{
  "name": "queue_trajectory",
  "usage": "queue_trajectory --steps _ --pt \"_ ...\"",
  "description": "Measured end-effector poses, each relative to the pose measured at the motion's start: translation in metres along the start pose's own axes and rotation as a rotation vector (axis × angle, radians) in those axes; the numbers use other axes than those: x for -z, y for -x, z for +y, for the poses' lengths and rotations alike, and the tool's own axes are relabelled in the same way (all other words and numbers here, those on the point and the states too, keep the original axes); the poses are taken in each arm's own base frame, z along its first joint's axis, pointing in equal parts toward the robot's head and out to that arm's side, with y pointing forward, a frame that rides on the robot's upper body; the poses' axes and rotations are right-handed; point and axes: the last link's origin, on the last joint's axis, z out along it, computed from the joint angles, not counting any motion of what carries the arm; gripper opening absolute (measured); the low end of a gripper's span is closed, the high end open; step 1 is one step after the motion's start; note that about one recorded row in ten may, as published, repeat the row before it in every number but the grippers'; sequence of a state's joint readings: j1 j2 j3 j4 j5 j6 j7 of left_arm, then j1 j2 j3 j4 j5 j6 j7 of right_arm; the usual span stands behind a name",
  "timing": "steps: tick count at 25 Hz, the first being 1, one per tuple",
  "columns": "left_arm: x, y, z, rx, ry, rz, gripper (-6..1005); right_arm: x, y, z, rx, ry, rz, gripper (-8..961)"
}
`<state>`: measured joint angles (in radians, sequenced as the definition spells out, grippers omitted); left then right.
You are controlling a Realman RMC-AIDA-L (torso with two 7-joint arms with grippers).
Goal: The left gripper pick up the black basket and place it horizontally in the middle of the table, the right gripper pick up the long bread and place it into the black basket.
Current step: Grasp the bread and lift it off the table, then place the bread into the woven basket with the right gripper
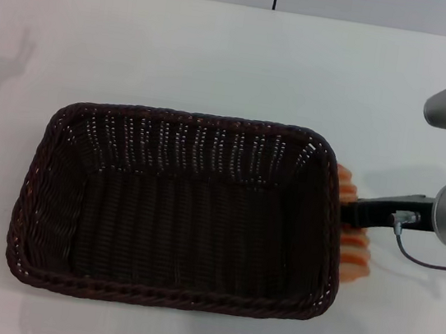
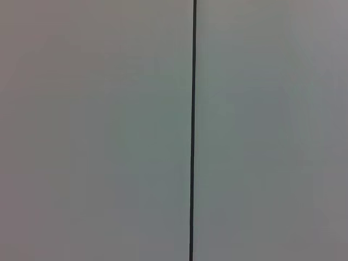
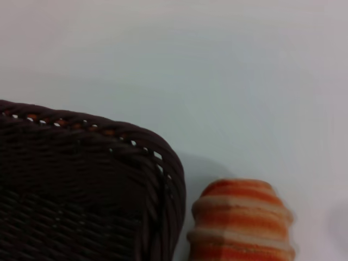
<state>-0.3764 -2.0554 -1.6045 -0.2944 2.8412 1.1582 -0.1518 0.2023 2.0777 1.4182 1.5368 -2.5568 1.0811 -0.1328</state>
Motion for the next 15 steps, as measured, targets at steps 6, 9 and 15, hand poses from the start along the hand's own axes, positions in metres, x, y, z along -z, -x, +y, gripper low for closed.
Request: queue_trajectory --steps 6,9,15 --pt "0.001 0.001 0.000 -0.002 0.000 -0.004 729 0.021 0.008 -0.004 0.019 -0.083 -0.077 366" --pt "0.001 0.002 -0.001 -0.003 0.000 -0.007 729 0.041 0.015 -0.008 0.015 -0.154 -0.147 355" --pt "0.000 0.001 0.000 -0.002 0.001 -0.006 730 0.081 0.039 0.007 0.064 -0.180 -0.311 314"
